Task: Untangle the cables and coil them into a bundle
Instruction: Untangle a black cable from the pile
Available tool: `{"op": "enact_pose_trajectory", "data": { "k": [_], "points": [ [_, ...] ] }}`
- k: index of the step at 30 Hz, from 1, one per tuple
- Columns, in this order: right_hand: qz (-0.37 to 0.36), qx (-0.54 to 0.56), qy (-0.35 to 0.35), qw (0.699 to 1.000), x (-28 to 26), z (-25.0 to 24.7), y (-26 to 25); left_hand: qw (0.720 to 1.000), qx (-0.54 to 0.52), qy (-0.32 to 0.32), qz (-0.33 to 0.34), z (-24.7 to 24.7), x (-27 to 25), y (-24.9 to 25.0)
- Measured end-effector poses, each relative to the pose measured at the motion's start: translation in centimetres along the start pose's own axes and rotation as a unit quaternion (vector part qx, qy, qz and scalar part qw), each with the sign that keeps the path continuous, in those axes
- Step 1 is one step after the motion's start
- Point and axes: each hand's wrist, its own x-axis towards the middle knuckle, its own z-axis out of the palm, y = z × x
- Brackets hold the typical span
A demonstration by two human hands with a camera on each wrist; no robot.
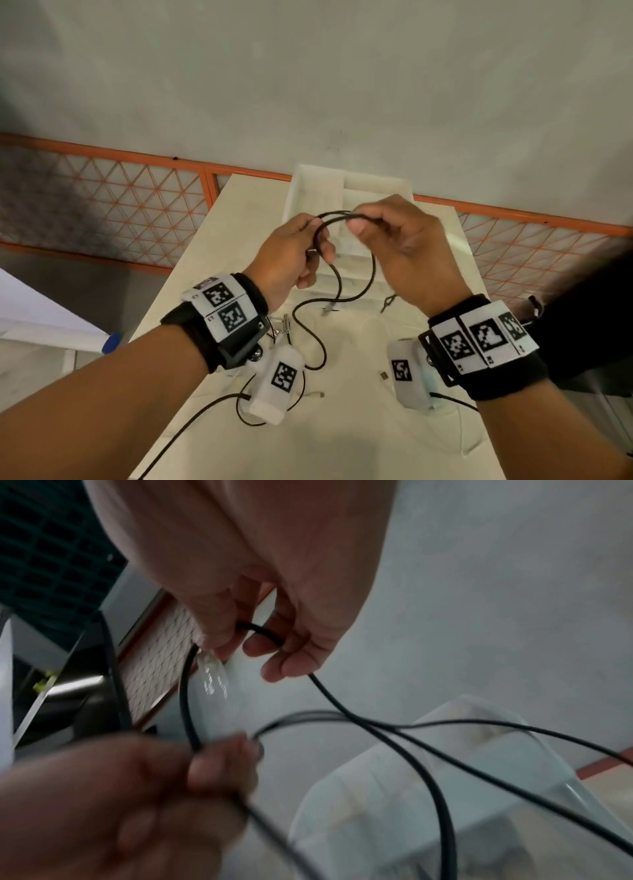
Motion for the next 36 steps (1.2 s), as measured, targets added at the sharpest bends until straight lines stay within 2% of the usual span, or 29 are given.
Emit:
{"op": "enact_pose_trajectory", "data": {
  "k": [2,4,6,8,10,12,14,16,18,21,27,32,34,36],
  "points": [
    [0.027,0.014,0.095,0.995,0.9,-0.9,-0.6,0.999,0.05,0.015,-0.006,-0.1,0.4,-1.1],
    [0.055,-0.011,0.157,0.986,1.5,-2.2,-0.7,0.991,0.114,0.071,-0.002,-1.3,0.9,-2.2],
    [0.084,-0.028,0.156,0.984,1.3,-2.8,-0.5,0.978,0.158,0.133,-0.008,-2.7,1.3,-2.7],
    [0.113,-0.023,0.119,0.986,0.6,-2.5,-0.7,0.979,0.131,0.155,-0.017,-3.3,1.2,-2.0],
    [0.139,0.001,0.06,0.988,-0.2,-1.3,-1.3,0.99,0.095,0.109,-0.003,-2.6,0.7,-0.8],
    [0.153,0.033,0.018,0.988,-0.4,0.4,-1.5,0.995,0.093,0.024,0.008,-0.9,0.1,0.1],
    [0.173,0.052,0.044,0.982,0.1,1.5,-1.7,0.991,0.116,-0.063,-0.004,0.6,-0.5,-0.2],
    [0.207,0.074,0.129,0.967,1.1,1.5,-1.6,0.977,0.181,-0.113,-0.006,0.9,-0.8,-1.7],
    [0.242,0.118,0.218,0.938,1.9,0.5,-1.3,0.956,0.27,-0.113,0.014,-0.3,-0.7,-3.6],
    [0.26,0.145,0.285,0.911,2.2,-1.0,-0.5,0.946,0.317,-0.066,0.003,-2.7,-0.2,-5.1],
    [0.197,0.199,0.374,0.884,1.8,-0.3,-0.5,0.95,0.312,-0.003,0.025,-3.5,0.8,-3.8],
    [0.156,0.205,0.385,0.886,2.7,-0.8,0.3,0.939,0.343,-0.012,0.034,-3.8,1.7,-3.7],
    [0.185,0.163,0.354,0.902,2.4,-0.8,1.6,0.949,0.313,-0.002,0.041,-3.6,1.8,-3.1],
    [0.246,0.101,0.306,0.914,1.7,-0.6,3.3,0.97,0.235,0.022,0.053,-3.3,2.2,-1.7]
  ]
}}
